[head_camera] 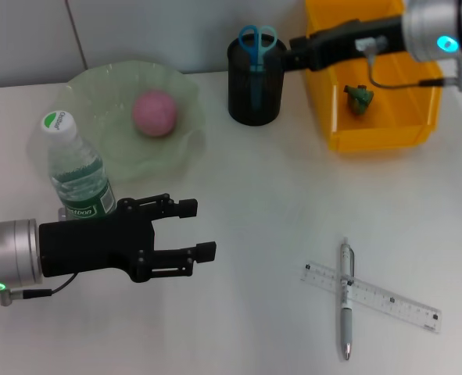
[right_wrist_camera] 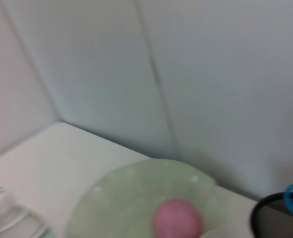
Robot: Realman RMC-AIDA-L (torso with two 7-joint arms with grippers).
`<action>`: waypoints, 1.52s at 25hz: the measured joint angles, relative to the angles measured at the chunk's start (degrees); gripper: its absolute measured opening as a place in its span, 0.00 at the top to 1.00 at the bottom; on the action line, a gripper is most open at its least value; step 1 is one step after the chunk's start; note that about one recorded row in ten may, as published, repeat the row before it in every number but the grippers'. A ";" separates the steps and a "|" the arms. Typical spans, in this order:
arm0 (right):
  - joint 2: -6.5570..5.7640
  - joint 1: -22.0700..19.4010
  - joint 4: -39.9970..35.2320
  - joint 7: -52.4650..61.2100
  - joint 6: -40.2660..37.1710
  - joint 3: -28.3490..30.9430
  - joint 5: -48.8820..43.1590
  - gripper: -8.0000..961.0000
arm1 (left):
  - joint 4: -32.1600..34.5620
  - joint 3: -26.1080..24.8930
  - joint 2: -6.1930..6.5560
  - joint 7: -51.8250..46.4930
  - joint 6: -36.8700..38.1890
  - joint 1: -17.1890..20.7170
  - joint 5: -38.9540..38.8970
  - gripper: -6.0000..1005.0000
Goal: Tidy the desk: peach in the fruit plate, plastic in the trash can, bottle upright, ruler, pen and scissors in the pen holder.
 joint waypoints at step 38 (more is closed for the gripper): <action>0.57 6.96 1.69 -7.63 -29.40 -9.58 -20.98 0.33 | -5.59 6.26 -0.32 -1.39 2.26 -1.01 -0.02 0.20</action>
